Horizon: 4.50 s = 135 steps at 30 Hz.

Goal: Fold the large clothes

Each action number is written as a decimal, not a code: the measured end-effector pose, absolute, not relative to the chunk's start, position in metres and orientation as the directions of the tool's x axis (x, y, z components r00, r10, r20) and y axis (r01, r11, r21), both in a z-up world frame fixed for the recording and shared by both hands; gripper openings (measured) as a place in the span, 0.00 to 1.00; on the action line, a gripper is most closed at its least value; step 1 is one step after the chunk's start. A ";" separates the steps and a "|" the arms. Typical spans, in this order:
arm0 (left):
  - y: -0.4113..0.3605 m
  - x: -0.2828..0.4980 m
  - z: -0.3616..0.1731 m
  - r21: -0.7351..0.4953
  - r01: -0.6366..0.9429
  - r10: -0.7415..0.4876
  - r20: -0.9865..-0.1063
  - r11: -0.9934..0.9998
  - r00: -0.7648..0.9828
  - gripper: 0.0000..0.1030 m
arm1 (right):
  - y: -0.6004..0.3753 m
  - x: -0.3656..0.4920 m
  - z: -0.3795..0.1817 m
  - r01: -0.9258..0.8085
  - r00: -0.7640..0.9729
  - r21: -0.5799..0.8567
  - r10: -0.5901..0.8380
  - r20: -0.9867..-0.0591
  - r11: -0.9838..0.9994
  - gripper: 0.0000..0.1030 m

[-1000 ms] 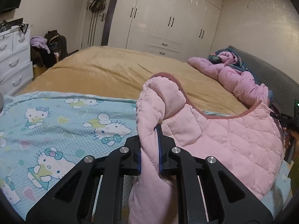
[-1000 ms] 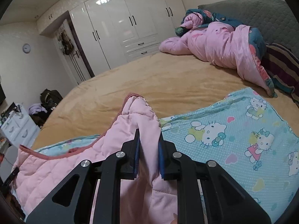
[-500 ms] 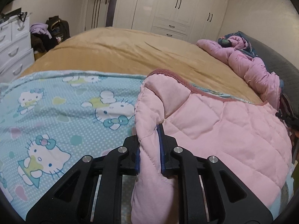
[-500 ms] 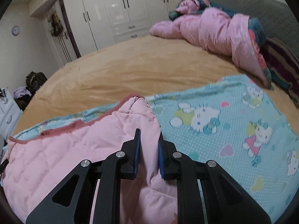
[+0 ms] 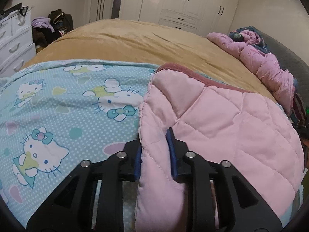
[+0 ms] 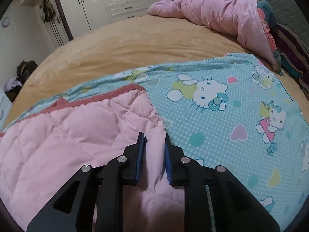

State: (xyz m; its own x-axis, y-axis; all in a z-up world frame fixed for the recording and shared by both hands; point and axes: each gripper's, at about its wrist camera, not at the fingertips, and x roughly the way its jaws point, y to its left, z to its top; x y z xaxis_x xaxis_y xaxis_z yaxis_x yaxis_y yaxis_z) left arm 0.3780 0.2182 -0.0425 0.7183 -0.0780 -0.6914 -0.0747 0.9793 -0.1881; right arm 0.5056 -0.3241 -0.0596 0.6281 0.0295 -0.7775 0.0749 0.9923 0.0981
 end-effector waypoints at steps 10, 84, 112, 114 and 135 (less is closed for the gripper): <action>0.223 0.343 -0.004 -0.095 -0.181 0.078 -0.647 0.979 0.758 0.59 | -0.332 0.453 -0.015 0.046 0.694 0.091 0.034 -0.719 0.995 0.68; 0.184 0.337 -0.048 -0.333 -0.114 -0.201 -0.773 0.936 0.602 0.92 | -0.370 0.430 -0.052 -0.125 0.461 0.312 0.333 -0.823 0.942 0.96; 0.185 0.329 0.005 -0.441 0.118 -0.389 -0.596 0.890 0.703 0.32 | -0.360 0.418 -0.016 -0.193 0.527 0.572 0.576 -0.625 0.797 0.24; 0.183 0.319 0.016 -0.430 0.138 -0.392 -0.587 0.892 0.708 0.32 | -0.353 0.405 -0.001 -0.195 0.528 0.547 0.557 -0.641 0.814 0.24; 0.180 0.247 0.009 -0.433 0.060 -0.353 -0.639 0.899 0.683 0.32 | -0.345 0.329 0.007 -0.168 0.511 0.528 0.531 -0.676 0.833 0.23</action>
